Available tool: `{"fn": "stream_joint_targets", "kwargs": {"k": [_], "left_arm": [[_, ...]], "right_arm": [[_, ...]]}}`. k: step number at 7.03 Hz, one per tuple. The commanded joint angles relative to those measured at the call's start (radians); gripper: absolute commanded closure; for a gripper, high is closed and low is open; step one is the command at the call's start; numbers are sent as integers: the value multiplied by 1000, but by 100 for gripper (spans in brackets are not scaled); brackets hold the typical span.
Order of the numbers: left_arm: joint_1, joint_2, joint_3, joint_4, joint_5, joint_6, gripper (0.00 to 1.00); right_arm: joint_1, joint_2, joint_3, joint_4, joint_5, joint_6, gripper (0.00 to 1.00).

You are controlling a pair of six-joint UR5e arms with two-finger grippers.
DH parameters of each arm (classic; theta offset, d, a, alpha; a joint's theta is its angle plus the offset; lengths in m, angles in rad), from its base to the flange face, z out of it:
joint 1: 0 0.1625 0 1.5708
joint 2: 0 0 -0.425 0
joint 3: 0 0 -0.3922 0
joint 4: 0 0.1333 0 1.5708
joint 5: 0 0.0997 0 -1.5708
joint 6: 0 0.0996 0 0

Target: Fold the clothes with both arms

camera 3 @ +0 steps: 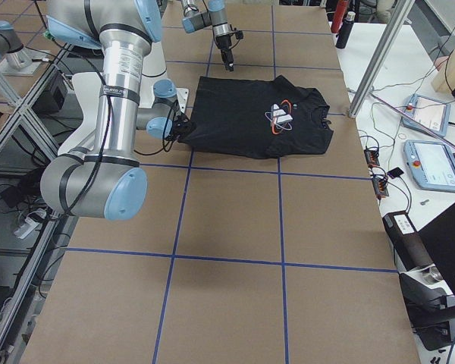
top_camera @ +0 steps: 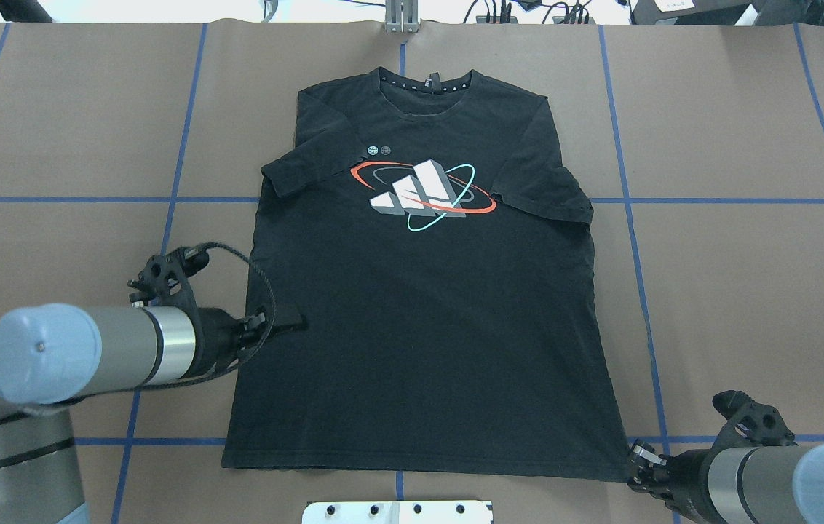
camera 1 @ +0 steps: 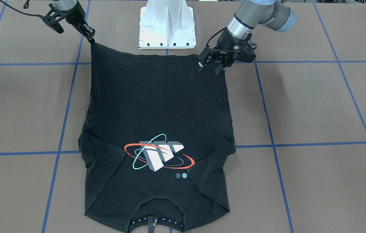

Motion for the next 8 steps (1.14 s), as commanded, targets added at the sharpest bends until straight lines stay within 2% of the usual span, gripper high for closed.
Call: {"fn": "stream_joint_targets", "kwargs": {"k": [1, 2, 3, 4, 8], "left_arm": [[176, 111, -40, 25, 117, -133, 1], [233, 127, -40, 27, 138, -207, 6], [262, 165, -40, 27, 150, -219, 7], [276, 176, -31, 31, 194, -226, 11], [284, 176, -19, 33, 195, -265, 26]], "right_arm": [[-4, -1, 18, 0, 4, 0, 100], [-4, -1, 21, 0, 4, 0, 100], [-3, -1, 21, 0, 4, 0, 100], [-3, -2, 21, 0, 4, 0, 100], [-1, -2, 21, -2, 2, 0, 100]]}}
